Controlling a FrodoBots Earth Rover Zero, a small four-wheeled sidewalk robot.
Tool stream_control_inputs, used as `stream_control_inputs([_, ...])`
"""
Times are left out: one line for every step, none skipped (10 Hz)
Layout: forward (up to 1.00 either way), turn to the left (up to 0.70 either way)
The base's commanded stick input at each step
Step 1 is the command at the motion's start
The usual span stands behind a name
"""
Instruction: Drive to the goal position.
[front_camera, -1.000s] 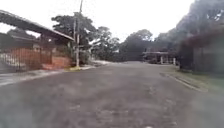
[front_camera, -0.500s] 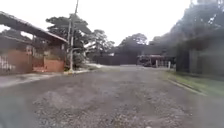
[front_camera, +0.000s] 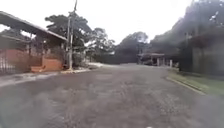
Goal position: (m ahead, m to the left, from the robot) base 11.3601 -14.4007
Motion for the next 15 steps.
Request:
stream_control_inputs([0.70,-0.35])
stream_control_inputs([0.70,-0.35])
stream_control_inputs([0.70,-0.35])
stream_control_inputs([0.70,-0.35])
stream_control_inputs([0.70,-0.35])
stream_control_inputs([0.70,-0.35])
stream_control_inputs([0.70,-0.35])
stream_control_inputs([0.70,-0.35])
stream_control_inputs([0.70,-0.35])
stream_control_inputs([0.70,-0.35])
stream_control_inputs([0.70,-0.35])
stream_control_inputs([0.70,-0.06])
stream_control_inputs([0.70,0.00])
stream_control_inputs([0.70,0.00])
stream_control_inputs([0.70,0.00])
